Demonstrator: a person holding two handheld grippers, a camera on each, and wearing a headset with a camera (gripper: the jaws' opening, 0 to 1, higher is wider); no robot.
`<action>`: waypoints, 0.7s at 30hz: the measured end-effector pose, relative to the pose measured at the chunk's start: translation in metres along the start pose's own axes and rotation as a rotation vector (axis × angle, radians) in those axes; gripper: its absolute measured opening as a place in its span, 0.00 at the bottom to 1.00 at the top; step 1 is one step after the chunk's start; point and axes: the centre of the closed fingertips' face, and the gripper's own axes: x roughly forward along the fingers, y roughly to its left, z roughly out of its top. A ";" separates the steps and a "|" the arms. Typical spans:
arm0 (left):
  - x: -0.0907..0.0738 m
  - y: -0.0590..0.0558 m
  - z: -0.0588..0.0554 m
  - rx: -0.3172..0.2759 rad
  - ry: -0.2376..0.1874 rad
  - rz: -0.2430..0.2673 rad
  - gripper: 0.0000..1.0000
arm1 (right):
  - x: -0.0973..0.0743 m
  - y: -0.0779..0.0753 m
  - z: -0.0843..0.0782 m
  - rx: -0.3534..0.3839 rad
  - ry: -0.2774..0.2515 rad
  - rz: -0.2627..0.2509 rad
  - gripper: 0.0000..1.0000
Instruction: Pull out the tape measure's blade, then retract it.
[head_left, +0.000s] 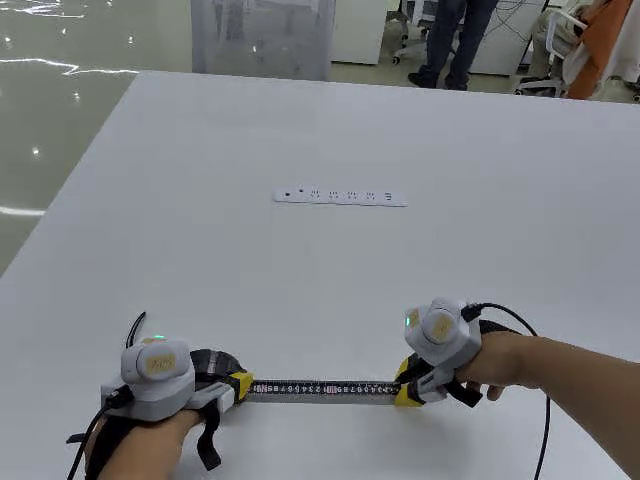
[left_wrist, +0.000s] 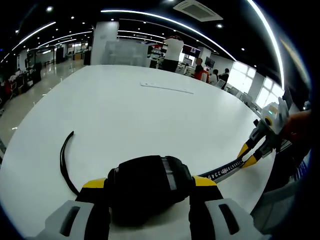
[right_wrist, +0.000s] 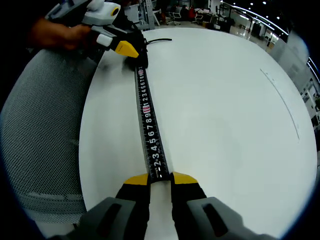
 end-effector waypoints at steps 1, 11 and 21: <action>0.000 0.000 0.000 0.001 0.000 0.000 0.60 | 0.000 0.000 0.001 -0.002 -0.001 -0.001 0.14; 0.000 -0.001 0.000 -0.001 -0.001 -0.002 0.60 | 0.002 0.002 0.005 -0.012 -0.005 -0.005 0.14; 0.000 -0.001 0.000 0.002 0.000 -0.001 0.60 | 0.006 0.001 0.012 -0.018 -0.010 -0.010 0.14</action>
